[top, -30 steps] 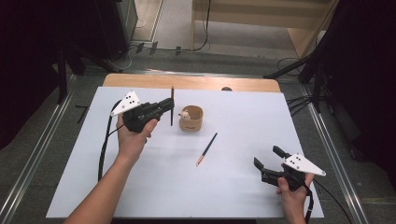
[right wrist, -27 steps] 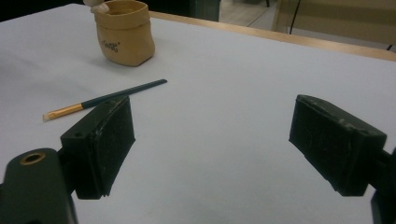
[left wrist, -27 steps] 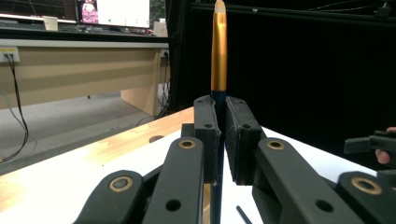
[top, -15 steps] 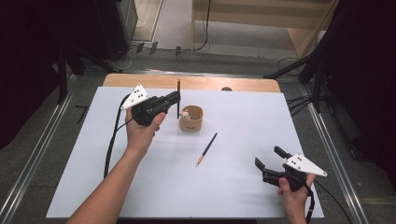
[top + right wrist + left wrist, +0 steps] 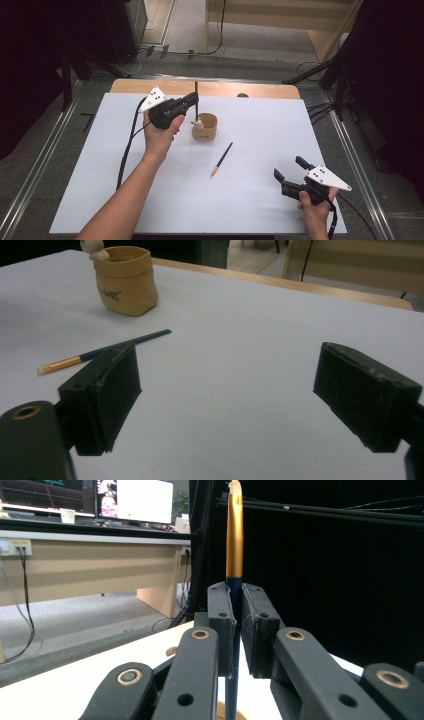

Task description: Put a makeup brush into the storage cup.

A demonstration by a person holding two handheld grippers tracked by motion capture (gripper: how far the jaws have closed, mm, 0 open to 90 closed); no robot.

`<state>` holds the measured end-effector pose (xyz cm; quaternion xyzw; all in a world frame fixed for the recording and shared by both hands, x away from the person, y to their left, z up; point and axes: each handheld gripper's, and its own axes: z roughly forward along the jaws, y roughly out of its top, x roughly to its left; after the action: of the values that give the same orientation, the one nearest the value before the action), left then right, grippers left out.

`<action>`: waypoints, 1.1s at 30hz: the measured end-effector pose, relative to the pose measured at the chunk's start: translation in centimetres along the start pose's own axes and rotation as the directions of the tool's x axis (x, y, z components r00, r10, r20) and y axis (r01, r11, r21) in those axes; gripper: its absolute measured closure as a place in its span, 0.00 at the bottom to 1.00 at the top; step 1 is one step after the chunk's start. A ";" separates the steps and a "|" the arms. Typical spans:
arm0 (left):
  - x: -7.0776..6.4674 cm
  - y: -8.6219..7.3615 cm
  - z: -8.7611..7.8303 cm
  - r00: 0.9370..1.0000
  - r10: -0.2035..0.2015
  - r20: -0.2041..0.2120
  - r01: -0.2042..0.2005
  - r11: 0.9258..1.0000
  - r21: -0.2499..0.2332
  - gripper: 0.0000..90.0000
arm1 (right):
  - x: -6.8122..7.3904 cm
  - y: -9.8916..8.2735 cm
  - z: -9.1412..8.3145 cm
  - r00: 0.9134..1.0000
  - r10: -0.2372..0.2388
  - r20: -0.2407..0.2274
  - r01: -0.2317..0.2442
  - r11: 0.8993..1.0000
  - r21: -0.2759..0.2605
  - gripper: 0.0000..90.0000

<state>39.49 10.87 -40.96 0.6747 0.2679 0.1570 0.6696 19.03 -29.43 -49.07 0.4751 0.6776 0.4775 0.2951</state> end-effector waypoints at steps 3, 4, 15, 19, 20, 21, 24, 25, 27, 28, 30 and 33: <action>0.0 0.0 0.4 1.000 0.007 -0.003 -0.007 1.000 0.004 0.94 | 0.0 0.0 0.0 1.000 0.001 -0.006 -0.001 1.000 0.002 0.11; 0.0 0.0 0.5 1.000 0.007 -0.003 -0.007 1.000 0.002 0.94 | 0.0 -0.1 0.0 1.000 0.000 -0.006 0.000 1.000 0.001 0.12; 0.0 -0.7 1.8 1.000 -0.001 -0.004 0.001 1.000 -0.008 0.94 | -0.1 -0.1 -0.2 1.000 0.008 -0.019 -0.008 1.000 -0.006 0.11; 0.0 -1.1 2.3 1.000 -0.008 -0.018 0.008 1.000 0.003 0.94 | -0.2 -0.1 -0.2 1.000 0.007 -0.018 -0.008 1.000 -0.007 0.11; 0.0 -1.3 2.5 1.000 -0.008 -0.018 0.008 1.000 0.009 0.94 | -0.2 -0.1 -0.2 1.000 0.008 -0.016 -0.008 1.000 -0.007 0.11; 0.1 -1.4 2.6 1.000 -0.006 -0.023 0.007 1.000 0.013 0.94 | -0.2 -0.1 -0.2 1.000 0.008 -0.016 -0.009 1.000 -0.006 0.11; 0.0 -1.7 2.9 0.999 -0.006 -0.031 0.007 1.000 0.026 0.94 | -0.2 -0.1 -0.3 1.000 0.009 -0.015 -0.010 1.000 -0.007 0.11; 0.1 -1.7 2.9 1.000 -0.005 -0.031 0.006 0.999 0.033 0.94 | -0.2 -0.1 -0.3 1.000 0.010 -0.014 -0.010 1.000 -0.007 0.11; 0.1 -2.0 3.0 0.999 -0.008 -0.033 0.009 0.999 0.049 0.94 | -0.3 -0.2 -0.4 1.000 0.011 -0.014 -0.011 1.000 -0.009 0.11; 0.1 -2.1 3.1 0.999 -0.003 -0.033 0.005 0.998 0.058 0.94 | -0.3 -0.2 -0.4 1.000 0.013 -0.013 -0.014 1.000 -0.007 0.11; 0.2 -2.5 3.3 0.999 -0.007 -0.032 0.009 0.998 0.063 0.94 | -0.4 -0.2 -0.3 1.000 0.016 -0.013 -0.016 1.000 -0.005 0.11; 0.3 -3.2 3.5 0.999 -0.015 -0.036 0.018 0.997 0.082 0.94 | -0.4 -0.2 -0.3 1.000 0.014 -0.010 -0.014 1.000 -0.002 0.11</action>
<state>41.27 8.03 -44.31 0.6965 0.2915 0.1525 0.6377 18.84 -29.92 -49.19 0.4770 0.6753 0.4827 0.2888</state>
